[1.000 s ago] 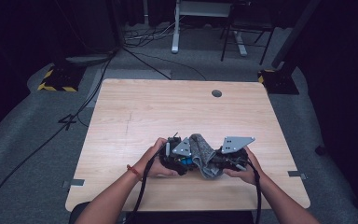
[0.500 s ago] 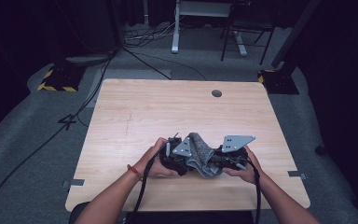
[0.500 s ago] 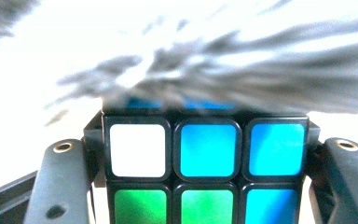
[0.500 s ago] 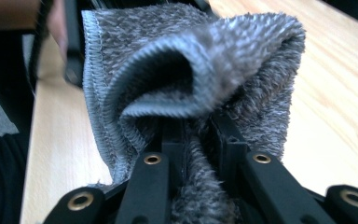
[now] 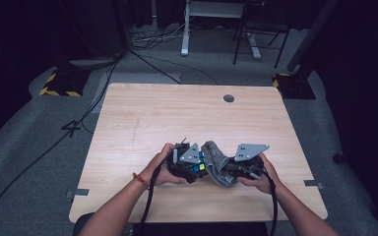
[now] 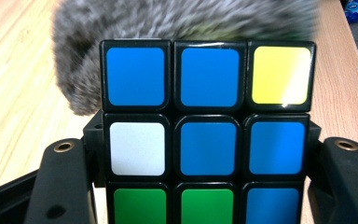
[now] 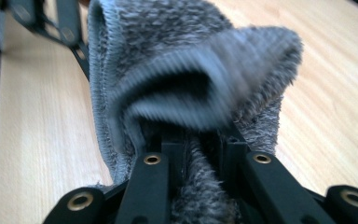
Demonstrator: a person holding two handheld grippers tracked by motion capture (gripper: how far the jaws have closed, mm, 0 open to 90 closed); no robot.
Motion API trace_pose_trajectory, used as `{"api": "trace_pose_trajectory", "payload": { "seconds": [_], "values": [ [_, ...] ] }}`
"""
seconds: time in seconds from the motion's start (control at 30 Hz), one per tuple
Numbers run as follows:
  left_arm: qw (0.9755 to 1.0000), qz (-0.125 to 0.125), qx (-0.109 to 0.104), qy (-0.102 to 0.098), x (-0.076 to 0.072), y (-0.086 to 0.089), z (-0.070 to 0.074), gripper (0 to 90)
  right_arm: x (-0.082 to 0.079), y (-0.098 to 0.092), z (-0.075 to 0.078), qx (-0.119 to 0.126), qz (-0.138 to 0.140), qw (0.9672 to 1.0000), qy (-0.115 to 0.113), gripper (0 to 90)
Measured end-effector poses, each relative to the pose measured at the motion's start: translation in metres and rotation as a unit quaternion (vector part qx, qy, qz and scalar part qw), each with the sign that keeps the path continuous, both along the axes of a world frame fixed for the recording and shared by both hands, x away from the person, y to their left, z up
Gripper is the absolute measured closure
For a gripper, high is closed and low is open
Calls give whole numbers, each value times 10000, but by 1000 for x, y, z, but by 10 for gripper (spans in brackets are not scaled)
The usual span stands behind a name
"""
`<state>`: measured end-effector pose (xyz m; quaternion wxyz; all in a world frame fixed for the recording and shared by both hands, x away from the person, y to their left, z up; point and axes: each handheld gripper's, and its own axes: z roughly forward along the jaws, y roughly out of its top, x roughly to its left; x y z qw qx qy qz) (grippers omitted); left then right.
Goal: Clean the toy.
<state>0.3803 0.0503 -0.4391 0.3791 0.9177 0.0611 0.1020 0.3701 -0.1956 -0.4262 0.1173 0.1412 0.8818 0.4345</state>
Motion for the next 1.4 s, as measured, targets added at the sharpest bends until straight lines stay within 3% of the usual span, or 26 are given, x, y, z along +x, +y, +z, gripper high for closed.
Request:
{"api": "trace_pose_trajectory", "payload": {
  "seconds": [0.1, 0.17, 0.27, 0.3, 0.43, 0.5, 0.57, 0.77, 0.87, 1.0, 1.07, 1.13, 1.23, 1.3, 1.4],
  "values": [
    [9999, -36, 95, 36, -1, -6, -5, 338, -6, 2, 7, 263, 182, 9995, -85, 783],
    [9999, -91, 72, 62, -2, -8, -5, 337, -10, 9, 9, 203, 318, 9992, -139, 782],
    [9997, -71, -72, 209, 0, -5, -6, 338, -9, 12, 8, 288, 272, 9990, -229, 781],
    [9998, -112, -39, 172, -2, -7, -5, 338, -7, 11, 8, 369, 176, 9989, -227, 781],
    [9997, -196, 79, 104, -5, -10, -6, 338, 1, 13, 4, 109, -104, 9994, -299, 782],
    [9998, -182, 8, 76, -6, -8, -3, 338, 5, 10, -1, -35, -166, 9996, -232, 782],
    [9998, -159, -99, 62, -6, -5, 2, 338, 7, 5, -3, -31, -207, 9997, -118, 782],
    [9996, -22, -276, 59, -2, 3, 8, 338, -3, 1, -7, -220, 3, 9997, -48, 782],
    [9997, 17, -239, 74, -1, 3, 6, 338, -8, 5, -3, -209, 67, 9996, -198, 782],
    [10000, 85, -41, 25, 1, 1, 3, 338, -10, 5, 2, -77, 92, 9996, -241, 782],
    [10000, 38, 3, 80, 0, -2, 1, 338, -13, 6, 6, 29, 209, 9996, -210, 782],
    [10000, 6, 81, 45, -1, -5, -1, 338, -16, 10, 8, 5, 215, 9993, -316, 782],
    [9998, -58, 120, 114, -2, -8, -4, 338, -13, 12, 10, 194, 198, 9992, -300, 781],
    [9998, -77, 139, 103, -4, -10, -5, 338, -10, 15, 9, 124, 92, 9990, -412, 781],
    [9999, -93, 82, 116, -4, -8, -4, 338, -1, 13, 2, -13, -44, 9995, -302, 781]
  ]
}}
